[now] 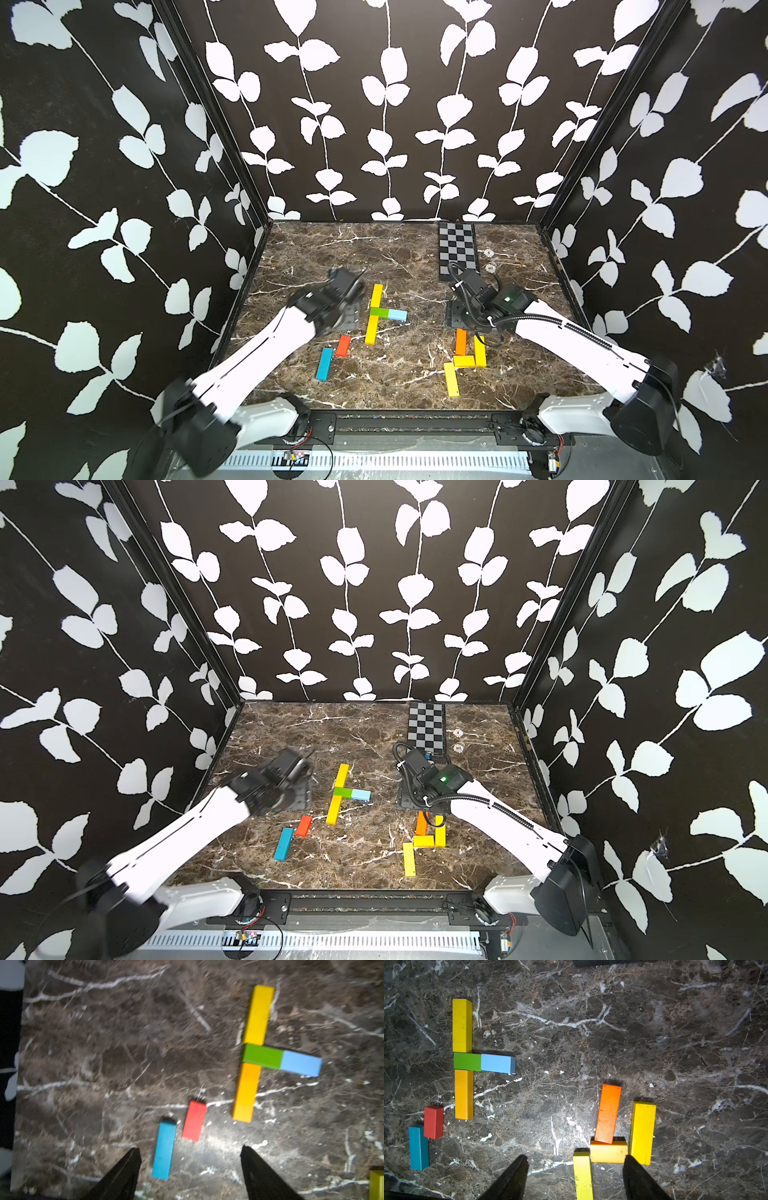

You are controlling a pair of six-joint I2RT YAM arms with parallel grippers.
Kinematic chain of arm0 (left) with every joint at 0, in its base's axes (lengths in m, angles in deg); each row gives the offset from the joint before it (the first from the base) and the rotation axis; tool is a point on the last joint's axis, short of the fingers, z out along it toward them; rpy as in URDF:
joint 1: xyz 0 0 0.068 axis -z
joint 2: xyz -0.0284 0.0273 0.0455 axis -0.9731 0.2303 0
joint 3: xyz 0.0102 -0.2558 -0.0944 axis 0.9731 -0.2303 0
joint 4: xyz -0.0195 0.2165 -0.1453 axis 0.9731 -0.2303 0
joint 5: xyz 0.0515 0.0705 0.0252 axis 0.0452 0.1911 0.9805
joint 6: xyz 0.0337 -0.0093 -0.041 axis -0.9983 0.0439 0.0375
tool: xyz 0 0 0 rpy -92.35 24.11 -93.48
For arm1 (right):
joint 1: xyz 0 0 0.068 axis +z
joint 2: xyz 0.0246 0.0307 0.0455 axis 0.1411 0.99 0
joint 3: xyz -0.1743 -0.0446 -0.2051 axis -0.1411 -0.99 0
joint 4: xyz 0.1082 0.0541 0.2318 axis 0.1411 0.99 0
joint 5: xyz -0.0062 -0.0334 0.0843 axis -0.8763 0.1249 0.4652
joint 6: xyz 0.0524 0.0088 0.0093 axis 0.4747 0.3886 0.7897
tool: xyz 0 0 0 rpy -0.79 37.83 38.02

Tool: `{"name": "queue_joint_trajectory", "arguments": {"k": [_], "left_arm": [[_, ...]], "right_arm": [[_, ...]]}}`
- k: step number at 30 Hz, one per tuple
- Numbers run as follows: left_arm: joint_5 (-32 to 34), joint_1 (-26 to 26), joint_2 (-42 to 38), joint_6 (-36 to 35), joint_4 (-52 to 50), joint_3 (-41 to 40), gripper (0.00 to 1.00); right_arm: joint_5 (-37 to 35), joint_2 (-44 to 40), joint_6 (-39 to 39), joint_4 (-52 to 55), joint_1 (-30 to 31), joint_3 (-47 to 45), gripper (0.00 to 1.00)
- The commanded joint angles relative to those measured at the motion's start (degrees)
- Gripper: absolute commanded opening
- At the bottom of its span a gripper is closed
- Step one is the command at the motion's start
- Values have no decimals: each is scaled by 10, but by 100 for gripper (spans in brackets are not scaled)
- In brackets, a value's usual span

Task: Assemble the letter h with building blocks
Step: Assemble the building block at the center of the board, then pick up the building block from the center of the board.

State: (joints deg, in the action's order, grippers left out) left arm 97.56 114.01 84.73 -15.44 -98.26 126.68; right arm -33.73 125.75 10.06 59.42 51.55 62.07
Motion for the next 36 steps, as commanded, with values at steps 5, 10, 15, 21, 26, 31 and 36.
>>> {"name": "queue_joint_trajectory", "arguments": {"k": [5, 10, 15, 21, 26, 31, 36], "left_arm": [[-28, -13, -32, 119, -46, -156, 80], [-17, -14, 11, 134, -9, -190, 81], [-30, -26, 63, 123, 27, -202, 81], [-60, -44, 82, 87, 77, -205, 78], [-88, -48, 136, 60, 103, -195, 72], [-92, -73, 156, 58, 131, -213, 57], [-76, -77, 161, 67, 124, -211, 43]], "right_arm": [[9, -1, -23, -17, -3, -24, 72], [24, 2, -25, -27, -2, -36, 73], [23, -3, -24, -29, -3, -46, 73], [23, 2, -19, -33, -2, -44, 73], [23, 4, -16, -35, -2, -42, 72], [20, 1, -16, -30, -3, -43, 71], [17, 3, -18, -27, -2, -42, 71]]}}
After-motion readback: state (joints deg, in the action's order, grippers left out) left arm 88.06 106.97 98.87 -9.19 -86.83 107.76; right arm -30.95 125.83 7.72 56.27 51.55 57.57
